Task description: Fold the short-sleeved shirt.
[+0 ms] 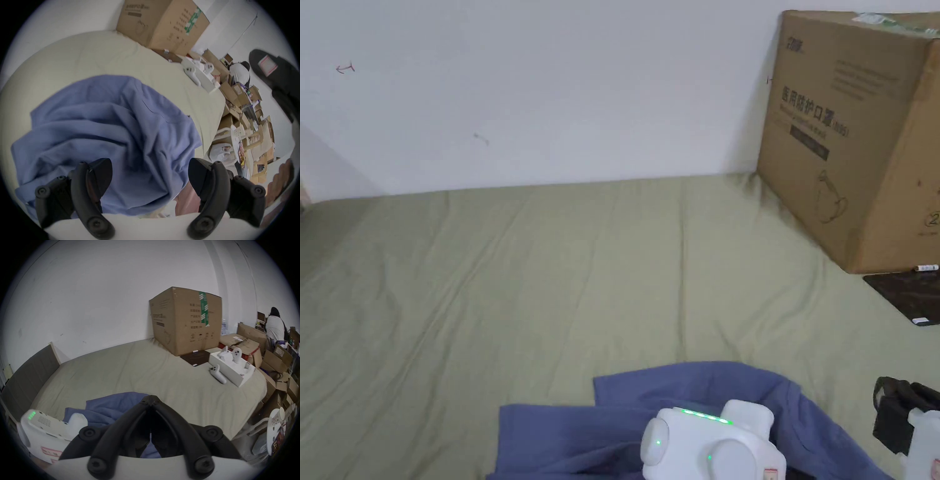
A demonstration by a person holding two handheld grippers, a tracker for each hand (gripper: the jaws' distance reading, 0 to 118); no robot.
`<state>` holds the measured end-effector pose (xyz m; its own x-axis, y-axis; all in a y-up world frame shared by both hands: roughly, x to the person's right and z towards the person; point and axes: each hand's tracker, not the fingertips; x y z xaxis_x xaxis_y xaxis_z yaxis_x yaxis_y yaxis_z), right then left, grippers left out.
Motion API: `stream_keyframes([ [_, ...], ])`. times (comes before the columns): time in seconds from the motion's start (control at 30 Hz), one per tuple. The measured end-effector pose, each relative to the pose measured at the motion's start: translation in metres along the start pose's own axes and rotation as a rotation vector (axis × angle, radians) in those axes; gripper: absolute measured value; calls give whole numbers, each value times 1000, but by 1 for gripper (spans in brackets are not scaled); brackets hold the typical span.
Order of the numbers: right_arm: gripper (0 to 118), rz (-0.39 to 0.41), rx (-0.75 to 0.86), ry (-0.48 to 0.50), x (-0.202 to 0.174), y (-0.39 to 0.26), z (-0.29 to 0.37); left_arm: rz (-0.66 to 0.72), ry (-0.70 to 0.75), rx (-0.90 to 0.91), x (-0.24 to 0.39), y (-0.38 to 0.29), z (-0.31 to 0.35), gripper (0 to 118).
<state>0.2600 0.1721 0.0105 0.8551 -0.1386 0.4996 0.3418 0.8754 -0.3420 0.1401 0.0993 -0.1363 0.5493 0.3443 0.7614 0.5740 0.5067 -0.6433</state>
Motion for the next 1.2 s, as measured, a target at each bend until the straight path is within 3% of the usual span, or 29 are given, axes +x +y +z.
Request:
stream_keyframes([
  [0.03,0,-2,-8,22,-6,0,-2,8,-1,17,-7,0,9,74],
  [0.07,0,-3,-15,41,-12,-1,-4,25,0,47,-15,-2,19,27],
  [0.1,0,5,-20,50,-15,-3,-7,57,15,64,-23,-5,26,0],
  [0.3,0,62,-91,109,-38,-16,-28,195,114,36,-90,-39,37,0],
  [0.47,0,89,-141,136,-45,-22,-50,286,219,120,-152,-38,73,1],
  [0.5,0,94,-148,142,-49,-25,-53,300,252,126,-167,-35,82,12],
  [0.53,0,99,-153,146,-51,-25,-55,314,303,120,-183,-31,86,35],
  [0.57,0,102,-158,147,-52,-26,-59,339,354,102,-199,-26,91,73],
  [0.6,0,105,-167,150,-54,-28,-63,368,402,90,-216,-21,93,92],
  [0.63,0,107,-174,153,-57,-30,-66,379,418,106,-230,-16,93,97],
  [0.8,0,114,-222,158,-67,-39,-82,446,434,38,-290,5,63,93],
  [0.87,0,123,-238,156,-69,-42,-87,463,421,8,-301,3,42,79],
  [0.93,0,128,-253,158,-70,-44,-89,448,464,-24,-301,-3,29,77],
  [0.97,0,128,-259,158,-69,-45,-91,431,474,1,-294,-6,29,69],
  [1.03,0,119,-265,158,-67,-47,-91,413,533,17,-283,-2,35,39],
  [1.07,0,104,-268,162,-64,-48,-92,394,541,13,-280,-2,35,9],
  [1.1,0,92,-278,164,-62,-48,-93,375,580,14,-274,-3,42,2],
  [1.13,0,86,-281,162,-60,-49,-93,346,622,10,-271,-3,42,2],
  [1.2,0,90,-275,155,-54,-48,-91,368,570,12,-270,-5,50,2],
])
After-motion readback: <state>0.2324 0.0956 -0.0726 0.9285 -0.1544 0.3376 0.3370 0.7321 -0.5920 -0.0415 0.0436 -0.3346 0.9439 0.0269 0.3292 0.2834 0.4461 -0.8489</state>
